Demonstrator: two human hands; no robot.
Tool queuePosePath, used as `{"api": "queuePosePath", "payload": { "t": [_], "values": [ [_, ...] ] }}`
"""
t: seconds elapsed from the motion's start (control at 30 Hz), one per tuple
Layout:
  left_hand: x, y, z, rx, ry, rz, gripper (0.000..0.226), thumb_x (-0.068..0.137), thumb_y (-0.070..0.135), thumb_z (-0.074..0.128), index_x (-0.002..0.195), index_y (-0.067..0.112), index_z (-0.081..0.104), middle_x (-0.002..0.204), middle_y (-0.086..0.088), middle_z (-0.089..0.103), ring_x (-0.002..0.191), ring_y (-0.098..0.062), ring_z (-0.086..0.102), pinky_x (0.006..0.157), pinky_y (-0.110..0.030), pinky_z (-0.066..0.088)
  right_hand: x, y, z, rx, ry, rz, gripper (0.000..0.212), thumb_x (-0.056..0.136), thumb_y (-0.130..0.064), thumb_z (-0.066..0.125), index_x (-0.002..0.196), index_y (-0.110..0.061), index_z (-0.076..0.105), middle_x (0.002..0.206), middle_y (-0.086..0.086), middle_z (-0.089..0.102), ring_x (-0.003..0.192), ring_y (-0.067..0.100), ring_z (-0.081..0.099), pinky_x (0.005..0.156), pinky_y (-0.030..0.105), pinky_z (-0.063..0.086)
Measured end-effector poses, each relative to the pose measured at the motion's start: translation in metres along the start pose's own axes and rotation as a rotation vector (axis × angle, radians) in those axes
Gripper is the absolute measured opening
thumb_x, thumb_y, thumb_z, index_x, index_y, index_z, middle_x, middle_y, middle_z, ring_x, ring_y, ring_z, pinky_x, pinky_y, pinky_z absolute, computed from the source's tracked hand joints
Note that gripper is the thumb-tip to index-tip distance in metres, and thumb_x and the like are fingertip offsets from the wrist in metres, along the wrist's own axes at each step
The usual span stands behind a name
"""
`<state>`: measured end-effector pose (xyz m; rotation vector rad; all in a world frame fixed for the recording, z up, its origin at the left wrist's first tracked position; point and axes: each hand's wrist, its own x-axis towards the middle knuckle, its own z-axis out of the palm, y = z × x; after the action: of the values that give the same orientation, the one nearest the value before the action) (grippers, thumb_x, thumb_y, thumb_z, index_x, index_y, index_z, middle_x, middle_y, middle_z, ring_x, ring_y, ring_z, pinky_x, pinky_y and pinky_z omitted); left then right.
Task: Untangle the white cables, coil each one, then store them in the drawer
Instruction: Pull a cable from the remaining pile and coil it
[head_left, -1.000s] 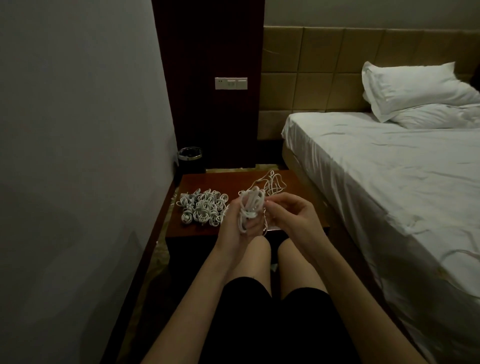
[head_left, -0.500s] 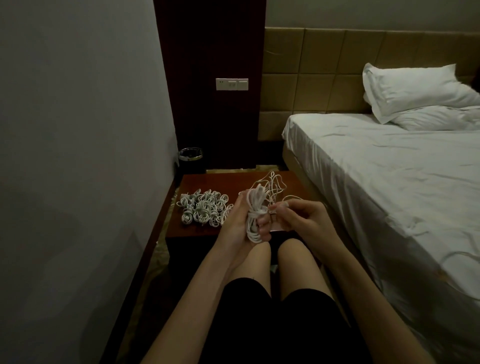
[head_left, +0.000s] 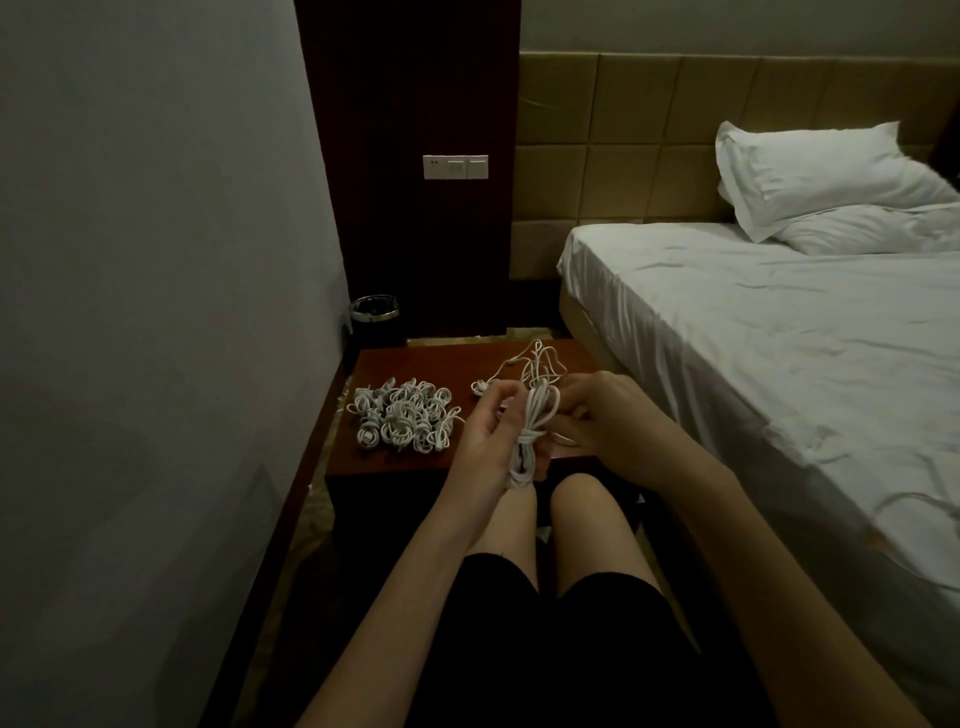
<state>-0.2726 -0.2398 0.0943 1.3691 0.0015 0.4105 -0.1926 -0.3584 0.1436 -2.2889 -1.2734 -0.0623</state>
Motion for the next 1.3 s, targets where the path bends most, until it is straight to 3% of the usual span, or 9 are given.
{"api": "queuePosePath", "payload": {
  "t": [0.13, 0.27, 0.5, 0.63, 0.77, 0.97, 1.1, 1.2, 1.3],
  "values": [
    [-0.002, 0.002, 0.000, -0.017, 0.014, -0.025, 0.025, 0.094, 0.035, 0.046, 0.106, 0.014, 0.054, 0.080, 0.001, 0.064, 0.063, -0.012, 0.062, 0.061, -0.030, 0.054, -0.002, 0.002, 0.000, 0.013, -0.029, -0.030, 0.017, 0.096, -0.019, 0.055, 0.095, -0.015, 0.071, 0.096, -0.006, 0.059, 0.087, 0.010, 0.058, 0.070, 0.011, 0.041],
    [-0.001, 0.004, 0.002, -0.102, 0.018, -0.082, 0.017, 0.100, 0.027, 0.044, 0.105, 0.016, 0.055, 0.090, -0.003, 0.067, 0.072, -0.016, 0.066, 0.066, -0.035, 0.057, -0.008, 0.010, 0.003, 0.453, 0.138, 0.043, 0.011, 0.087, -0.018, 0.067, 0.089, -0.012, 0.076, 0.075, -0.002, 0.072, 0.069, 0.013, 0.069, 0.064, 0.024, 0.056],
    [0.001, 0.006, 0.002, -0.200, 0.023, -0.107, 0.015, 0.101, 0.024, 0.044, 0.105, 0.015, 0.055, 0.084, 0.004, 0.071, 0.072, -0.014, 0.068, 0.061, -0.034, 0.059, -0.010, 0.008, 0.015, 0.576, 0.334, 0.036, 0.005, 0.082, -0.009, 0.072, 0.084, -0.004, 0.071, 0.078, 0.005, 0.072, 0.068, 0.013, 0.070, 0.064, 0.022, 0.057],
    [0.002, 0.003, 0.000, 0.050, 0.144, 0.030, 0.021, 0.101, 0.030, 0.043, 0.104, 0.015, 0.058, 0.091, -0.002, 0.068, 0.076, -0.015, 0.067, 0.065, -0.031, 0.057, -0.013, 0.010, 0.019, 0.719, 0.250, 0.013, 0.013, 0.086, -0.008, 0.066, 0.095, -0.013, 0.073, 0.092, 0.003, 0.073, 0.088, 0.018, 0.070, 0.080, 0.030, 0.058],
    [-0.001, -0.002, 0.003, 0.280, 0.197, 0.160, 0.016, 0.101, 0.032, 0.038, 0.098, 0.023, 0.051, 0.082, 0.004, 0.063, 0.065, -0.004, 0.066, 0.057, -0.020, 0.053, -0.015, 0.000, 0.031, 0.968, 0.182, 0.138, 0.017, 0.083, -0.023, 0.064, 0.096, -0.015, 0.070, 0.086, -0.004, 0.073, 0.082, 0.010, 0.070, 0.069, 0.019, 0.055],
    [-0.003, -0.013, 0.005, 0.500, 0.141, 0.253, 0.017, 0.104, 0.028, 0.036, 0.107, 0.017, 0.049, 0.076, 0.007, 0.061, 0.060, 0.005, 0.060, 0.054, -0.011, 0.044, -0.009, -0.006, 0.046, 0.961, 0.394, 0.262, 0.006, 0.086, -0.017, 0.068, 0.091, -0.014, 0.067, 0.079, -0.006, 0.068, 0.069, -0.003, 0.065, 0.060, 0.009, 0.049],
    [0.000, -0.025, -0.002, 0.552, 0.136, 0.266, 0.016, 0.103, 0.030, 0.043, 0.114, 0.023, 0.051, 0.105, 0.000, 0.062, 0.083, 0.000, 0.063, 0.067, -0.020, 0.052, -0.003, -0.001, 0.046, 1.013, 0.452, 0.370, 0.030, 0.085, -0.015, 0.070, 0.112, -0.015, 0.057, 0.092, -0.004, 0.065, 0.075, -0.002, 0.068, 0.063, 0.017, 0.055],
    [0.000, -0.027, -0.006, 0.513, 0.136, 0.281, 0.024, 0.098, 0.030, 0.053, 0.121, 0.029, 0.054, 0.120, 0.006, 0.057, 0.108, -0.008, 0.059, 0.089, -0.034, 0.055, -0.004, 0.003, 0.048, 1.064, 0.454, 0.324, 0.028, 0.089, -0.011, 0.066, 0.115, -0.012, 0.055, 0.089, -0.002, 0.069, 0.082, 0.008, 0.071, 0.065, 0.021, 0.057],
    [0.002, -0.022, -0.008, 0.486, 0.138, 0.278, 0.032, 0.095, 0.021, 0.059, 0.124, 0.033, 0.057, 0.120, 0.007, 0.057, 0.110, -0.009, 0.058, 0.093, -0.037, 0.053, -0.005, 0.004, 0.050, 1.051, 0.461, 0.209, 0.015, 0.092, -0.006, 0.060, 0.107, -0.008, 0.058, 0.086, -0.006, 0.072, 0.083, 0.013, 0.071, 0.065, 0.023, 0.056]
  ]
}}
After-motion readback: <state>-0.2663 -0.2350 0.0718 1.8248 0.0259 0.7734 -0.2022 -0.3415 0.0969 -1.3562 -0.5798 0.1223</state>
